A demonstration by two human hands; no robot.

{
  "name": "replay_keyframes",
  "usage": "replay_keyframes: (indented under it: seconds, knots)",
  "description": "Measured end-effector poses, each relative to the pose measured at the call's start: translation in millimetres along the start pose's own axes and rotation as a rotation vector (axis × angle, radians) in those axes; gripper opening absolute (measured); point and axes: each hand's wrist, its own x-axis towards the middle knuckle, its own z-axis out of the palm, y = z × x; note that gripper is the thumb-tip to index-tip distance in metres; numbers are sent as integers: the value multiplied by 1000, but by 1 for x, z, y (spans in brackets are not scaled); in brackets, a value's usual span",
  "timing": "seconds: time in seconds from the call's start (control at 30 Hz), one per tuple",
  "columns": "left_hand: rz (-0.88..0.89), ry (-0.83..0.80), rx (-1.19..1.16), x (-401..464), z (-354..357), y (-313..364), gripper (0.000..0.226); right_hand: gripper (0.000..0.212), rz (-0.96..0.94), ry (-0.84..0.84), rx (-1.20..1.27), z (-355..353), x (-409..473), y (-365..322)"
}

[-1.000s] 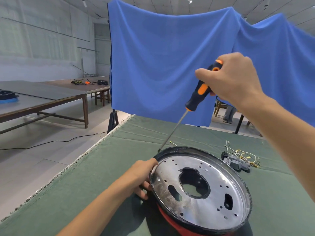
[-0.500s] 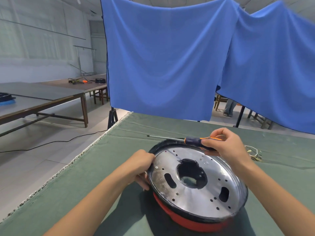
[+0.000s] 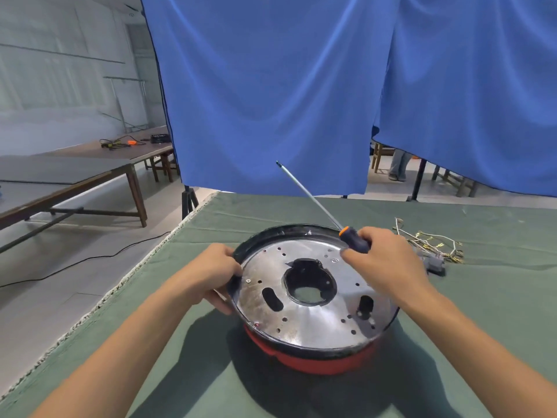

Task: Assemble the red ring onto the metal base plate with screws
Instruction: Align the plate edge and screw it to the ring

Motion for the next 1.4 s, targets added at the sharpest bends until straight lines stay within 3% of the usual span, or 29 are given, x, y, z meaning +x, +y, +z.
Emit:
replay_keyframes:
  seconds: [0.13,0.23,0.3,0.4,0.47,0.57,0.73,0.9,1.2,1.3,1.4]
  knots:
    - [31,115,111,-5,4,4,26,33,53,154,68,-13,-1,10]
    - [145,441,577,-15,19,10,30,33,133,101,0,-12,-5,23]
    - [343,538,653,-28,40,20,32,40,197,34,47,-13,-5,29]
    - [567,325,530,-43,75,39,23,39,319,-113,305,-18,-1,38]
    - [583,137,560,-44,98,47,24,28,408,-242,524,-22,-1,45]
    - [492,14,548,-35,114,50,26,19,497,-353,726,-26,-5,55]
    - [269,-127,380,-17,112,54,27,22,490,-348,761,-24,-5,52]
    - [251,-46,210,-12,109,51,25,19,393,-312,780,-25,-1,46]
    - [384,181,193,-11,77,46,14,18,398,-96,905,-16,0,51]
    - [396,227,187,-11,62,40,16,21,448,-107,863,-6,-1,57]
    - [406,303,156,-10,48,33,11,11,460,-193,734,9,-3,59]
